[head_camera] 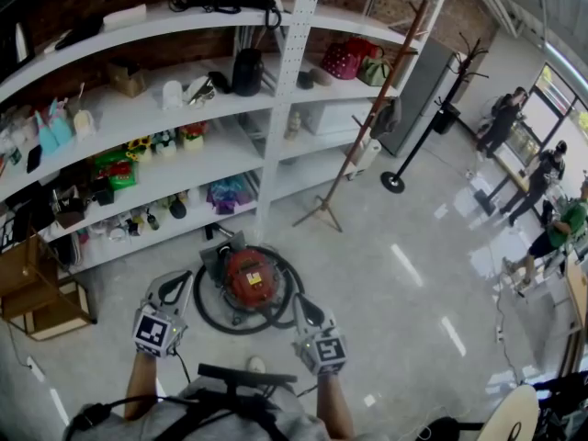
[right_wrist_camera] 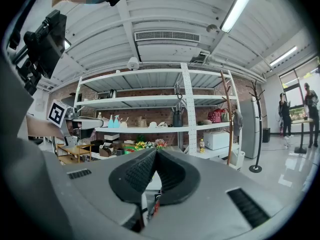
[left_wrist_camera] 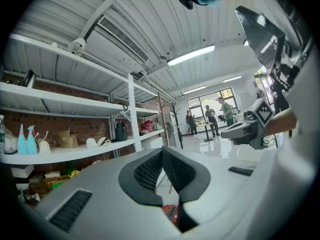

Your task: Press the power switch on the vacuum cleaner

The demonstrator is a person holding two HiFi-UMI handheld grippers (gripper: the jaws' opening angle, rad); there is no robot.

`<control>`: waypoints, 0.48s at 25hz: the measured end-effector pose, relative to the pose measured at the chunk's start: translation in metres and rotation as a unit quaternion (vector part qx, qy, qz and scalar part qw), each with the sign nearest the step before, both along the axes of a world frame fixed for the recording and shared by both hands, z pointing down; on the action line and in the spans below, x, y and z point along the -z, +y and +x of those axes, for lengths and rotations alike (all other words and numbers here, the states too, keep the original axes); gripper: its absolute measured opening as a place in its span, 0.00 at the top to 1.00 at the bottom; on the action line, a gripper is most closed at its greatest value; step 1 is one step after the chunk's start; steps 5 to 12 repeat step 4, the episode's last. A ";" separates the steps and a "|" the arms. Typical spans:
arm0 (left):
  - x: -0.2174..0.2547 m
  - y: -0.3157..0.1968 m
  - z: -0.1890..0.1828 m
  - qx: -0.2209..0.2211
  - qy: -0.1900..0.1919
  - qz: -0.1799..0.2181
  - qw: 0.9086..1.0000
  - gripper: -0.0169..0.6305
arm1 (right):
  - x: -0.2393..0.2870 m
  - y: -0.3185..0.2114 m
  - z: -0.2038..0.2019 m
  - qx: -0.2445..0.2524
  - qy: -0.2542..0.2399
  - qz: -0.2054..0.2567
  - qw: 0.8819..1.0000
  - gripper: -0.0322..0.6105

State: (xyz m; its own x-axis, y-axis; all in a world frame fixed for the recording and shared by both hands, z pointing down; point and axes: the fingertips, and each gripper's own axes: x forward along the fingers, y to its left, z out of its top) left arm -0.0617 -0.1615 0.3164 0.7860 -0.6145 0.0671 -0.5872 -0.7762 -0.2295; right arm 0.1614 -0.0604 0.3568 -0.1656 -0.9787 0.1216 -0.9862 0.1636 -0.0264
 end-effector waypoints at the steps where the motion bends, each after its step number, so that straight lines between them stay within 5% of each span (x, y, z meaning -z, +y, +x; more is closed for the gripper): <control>1: 0.000 0.001 0.000 0.000 0.000 0.000 1.000 0.96 | 0.001 0.000 0.000 -0.001 0.000 0.001 1.000 0.94; 12: 0.000 0.002 0.001 0.000 -0.001 0.002 1.000 0.96 | 0.002 0.002 0.003 -0.004 -0.003 0.002 1.000 0.94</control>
